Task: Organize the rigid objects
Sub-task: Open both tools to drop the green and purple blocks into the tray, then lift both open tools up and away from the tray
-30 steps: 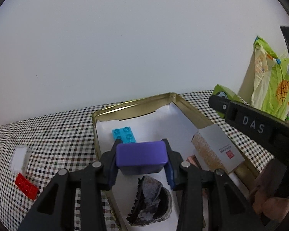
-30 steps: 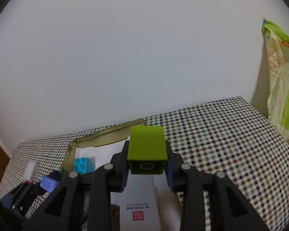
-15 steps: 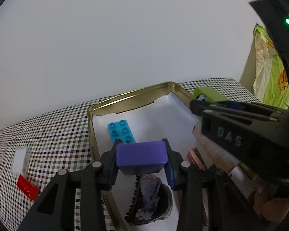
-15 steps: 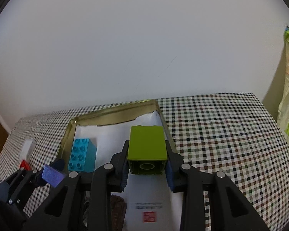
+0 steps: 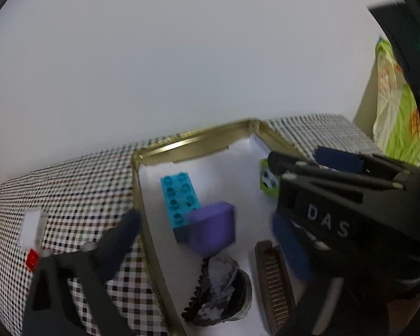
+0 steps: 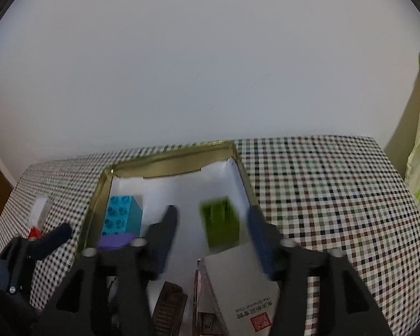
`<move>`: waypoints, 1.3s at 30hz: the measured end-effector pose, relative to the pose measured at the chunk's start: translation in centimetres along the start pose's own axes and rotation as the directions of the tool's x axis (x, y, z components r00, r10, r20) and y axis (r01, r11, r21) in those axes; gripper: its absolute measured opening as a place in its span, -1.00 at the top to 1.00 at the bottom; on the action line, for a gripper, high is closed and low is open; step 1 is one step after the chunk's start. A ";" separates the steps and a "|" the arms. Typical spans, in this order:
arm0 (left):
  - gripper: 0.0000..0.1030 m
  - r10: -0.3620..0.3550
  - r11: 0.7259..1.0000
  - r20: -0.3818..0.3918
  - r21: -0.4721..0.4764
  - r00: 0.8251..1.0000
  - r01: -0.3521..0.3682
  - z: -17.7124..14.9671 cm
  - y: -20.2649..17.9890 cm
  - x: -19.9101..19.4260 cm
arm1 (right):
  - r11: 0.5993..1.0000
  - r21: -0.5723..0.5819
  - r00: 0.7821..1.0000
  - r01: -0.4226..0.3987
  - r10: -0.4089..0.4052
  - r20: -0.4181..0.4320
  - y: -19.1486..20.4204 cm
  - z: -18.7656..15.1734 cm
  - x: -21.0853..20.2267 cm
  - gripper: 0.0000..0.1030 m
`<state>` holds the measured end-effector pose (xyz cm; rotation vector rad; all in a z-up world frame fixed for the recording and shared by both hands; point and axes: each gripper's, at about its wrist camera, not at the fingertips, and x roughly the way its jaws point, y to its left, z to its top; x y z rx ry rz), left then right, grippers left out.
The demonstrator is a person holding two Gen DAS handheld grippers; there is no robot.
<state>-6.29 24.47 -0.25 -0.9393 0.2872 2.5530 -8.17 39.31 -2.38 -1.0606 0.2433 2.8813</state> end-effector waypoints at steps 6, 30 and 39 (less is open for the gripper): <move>-0.99 -0.011 0.999 0.015 -0.043 1.000 0.012 0.0 0.7 -0.1 | 0.996 0.082 0.994 0.018 -0.027 0.107 -0.6 -0.2 -1.7 -0.55; -0.99 -0.011 0.998 -0.030 -0.070 0.999 0.009 -0.3 1.2 0.6 | 0.991 0.129 0.993 0.047 -0.060 0.101 -1.1 -0.4 -1.7 -0.55; -0.99 0.017 0.998 -0.040 -0.060 0.999 -0.020 -0.4 1.1 0.5 | 0.984 0.173 0.989 0.054 -0.076 0.126 -1.7 -0.5 -2.1 -0.55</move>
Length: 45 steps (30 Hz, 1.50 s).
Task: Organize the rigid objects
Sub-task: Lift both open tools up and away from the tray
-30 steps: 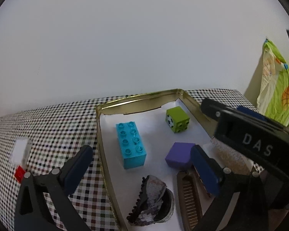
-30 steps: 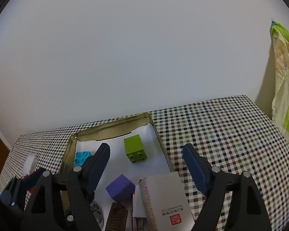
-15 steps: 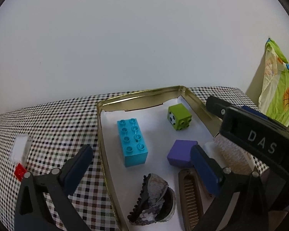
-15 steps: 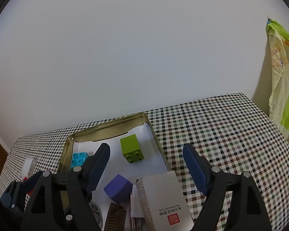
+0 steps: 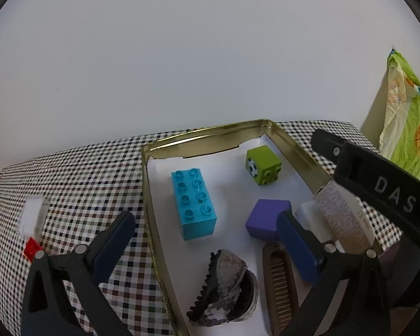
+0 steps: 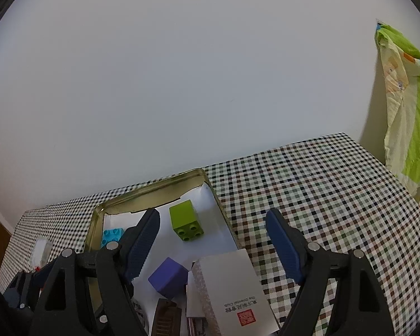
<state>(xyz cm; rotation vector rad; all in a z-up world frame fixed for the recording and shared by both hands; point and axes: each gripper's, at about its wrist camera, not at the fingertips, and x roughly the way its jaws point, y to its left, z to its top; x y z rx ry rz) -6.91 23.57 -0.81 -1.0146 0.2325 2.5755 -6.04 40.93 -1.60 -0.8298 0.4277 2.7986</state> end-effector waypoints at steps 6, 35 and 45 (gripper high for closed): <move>-0.99 -0.007 1.000 -0.013 0.022 1.000 0.007 0.0 -0.1 0.1 | 1.000 0.023 0.999 0.003 -0.004 0.039 -0.4 0.0 -0.7 -0.56; -0.99 -0.006 0.999 0.119 0.043 0.993 0.001 -0.3 -0.4 -1.9 | 0.989 0.126 0.953 0.078 -0.111 0.281 -2.3 -2.6 -6.2 -0.59; -0.99 0.024 0.995 0.274 0.084 0.962 -0.049 -1.9 0.0 -4.3 | 0.983 0.114 0.913 0.141 -0.174 0.368 -1.8 -4.1 -8.4 -0.73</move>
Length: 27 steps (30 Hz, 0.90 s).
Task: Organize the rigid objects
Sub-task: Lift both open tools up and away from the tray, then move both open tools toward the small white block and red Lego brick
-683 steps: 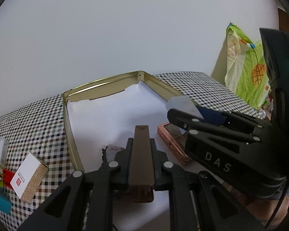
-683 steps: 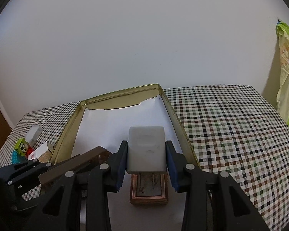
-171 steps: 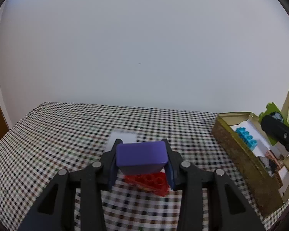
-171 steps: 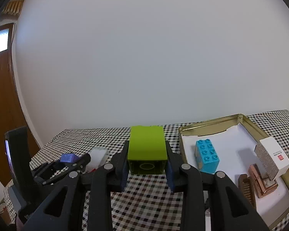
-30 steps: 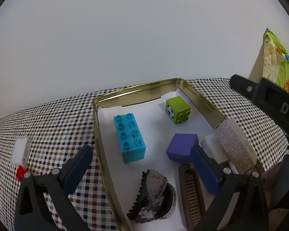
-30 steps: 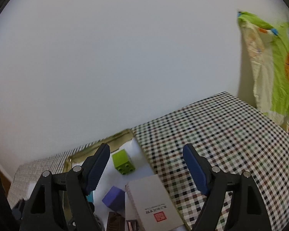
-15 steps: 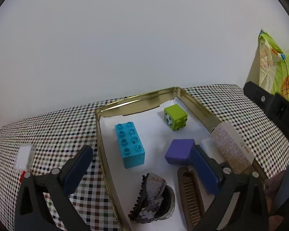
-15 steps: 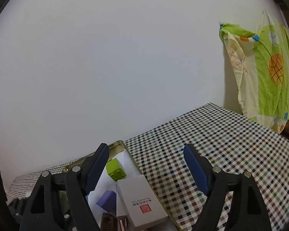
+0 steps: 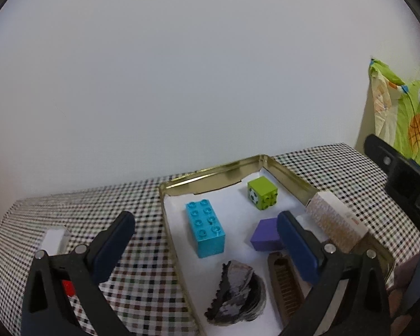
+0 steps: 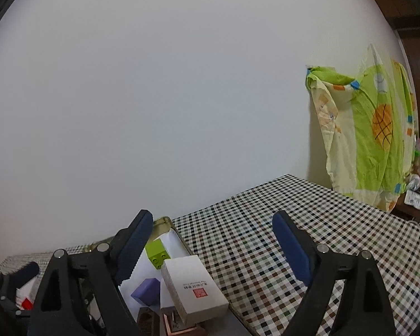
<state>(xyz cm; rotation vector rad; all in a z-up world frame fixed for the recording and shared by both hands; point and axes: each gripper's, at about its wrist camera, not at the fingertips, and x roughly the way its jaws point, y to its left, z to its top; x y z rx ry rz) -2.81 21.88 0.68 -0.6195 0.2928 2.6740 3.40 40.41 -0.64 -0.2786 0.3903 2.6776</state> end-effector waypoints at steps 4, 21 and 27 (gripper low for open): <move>-0.99 0.003 1.000 0.032 0.018 0.999 -0.003 -0.8 0.2 -0.7 | 1.000 -0.004 1.000 -0.014 0.014 -0.011 0.4 -0.4 -0.4 -0.73; -0.99 -0.006 1.000 0.085 0.026 0.996 0.004 -2.8 1.7 -2.4 | 0.998 -0.060 1.000 0.012 -0.011 0.019 1.7 -2.2 -3.4 -0.77; -0.99 -0.016 1.000 0.110 0.004 0.994 0.016 -3.5 3.9 -3.6 | 0.996 -0.086 1.000 0.013 -0.012 0.020 2.4 -2.6 -3.9 -0.77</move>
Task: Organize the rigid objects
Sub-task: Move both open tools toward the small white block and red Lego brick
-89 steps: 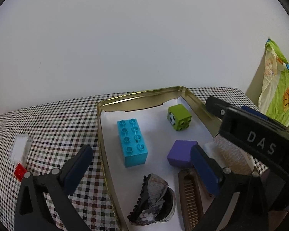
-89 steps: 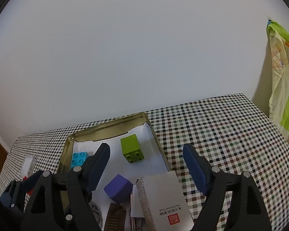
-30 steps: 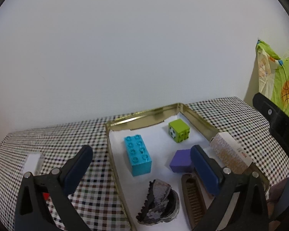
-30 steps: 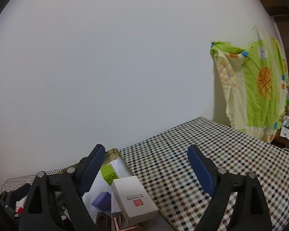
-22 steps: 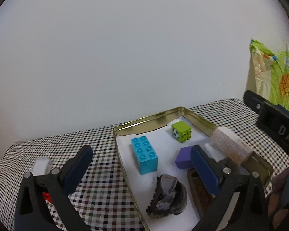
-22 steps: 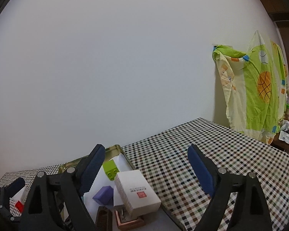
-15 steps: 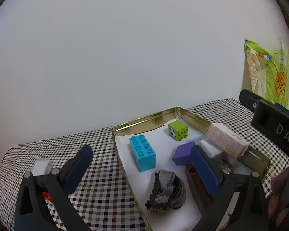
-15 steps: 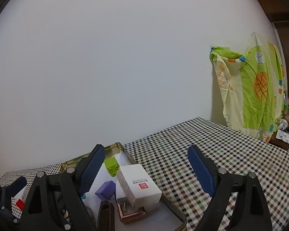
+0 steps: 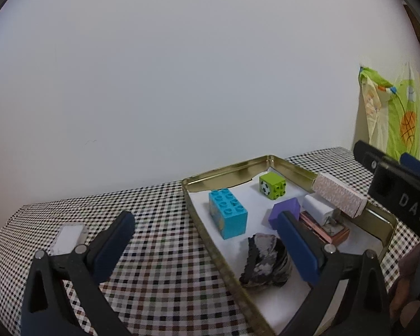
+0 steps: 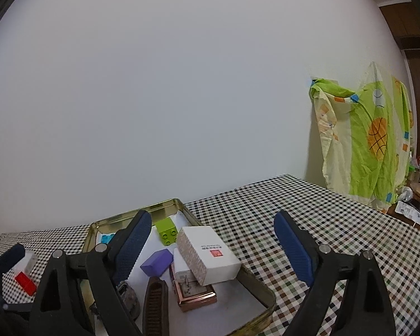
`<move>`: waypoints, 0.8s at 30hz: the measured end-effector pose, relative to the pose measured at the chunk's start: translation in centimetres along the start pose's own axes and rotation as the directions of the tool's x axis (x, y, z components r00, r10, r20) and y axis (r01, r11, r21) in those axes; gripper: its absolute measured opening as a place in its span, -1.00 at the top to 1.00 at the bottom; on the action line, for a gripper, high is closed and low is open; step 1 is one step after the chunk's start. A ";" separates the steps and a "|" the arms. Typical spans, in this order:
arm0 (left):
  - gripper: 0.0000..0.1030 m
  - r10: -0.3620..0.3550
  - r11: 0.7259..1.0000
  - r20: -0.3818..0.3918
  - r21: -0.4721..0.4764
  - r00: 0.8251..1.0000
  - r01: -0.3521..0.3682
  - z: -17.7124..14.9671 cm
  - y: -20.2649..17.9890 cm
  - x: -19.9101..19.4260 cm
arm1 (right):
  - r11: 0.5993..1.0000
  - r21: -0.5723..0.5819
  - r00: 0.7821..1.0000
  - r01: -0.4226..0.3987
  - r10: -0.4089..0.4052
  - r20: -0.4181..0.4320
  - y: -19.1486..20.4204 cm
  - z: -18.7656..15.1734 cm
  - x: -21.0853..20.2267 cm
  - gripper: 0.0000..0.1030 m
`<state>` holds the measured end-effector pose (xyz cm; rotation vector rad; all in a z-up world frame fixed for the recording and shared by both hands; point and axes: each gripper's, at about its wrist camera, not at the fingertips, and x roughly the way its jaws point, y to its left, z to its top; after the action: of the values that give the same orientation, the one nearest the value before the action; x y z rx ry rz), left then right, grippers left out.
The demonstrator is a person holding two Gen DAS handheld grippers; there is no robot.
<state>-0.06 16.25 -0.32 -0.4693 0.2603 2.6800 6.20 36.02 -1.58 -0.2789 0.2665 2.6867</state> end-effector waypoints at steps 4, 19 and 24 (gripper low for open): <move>-0.99 0.000 1.000 0.000 -0.007 1.000 0.000 -0.4 1.2 -0.5 | 1.000 -0.012 1.000 -0.024 0.024 -0.015 0.5 -0.4 -0.3 -0.77; -0.99 0.031 0.999 0.000 -0.032 1.000 -0.031 -1.5 5.3 -1.0 | 0.999 -0.031 0.999 -0.043 0.043 0.018 3.9 -1.7 -2.9 -0.77; -0.99 0.055 0.997 -0.012 -0.049 0.998 -0.055 -1.7 7.0 -0.9 | 0.995 -0.054 0.996 -0.083 0.084 0.019 6.6 -2.3 -3.4 -0.77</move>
<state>-1.75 9.22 -0.80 -0.4987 0.2142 2.7435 6.68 28.27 -2.01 -0.2608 0.2049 2.7809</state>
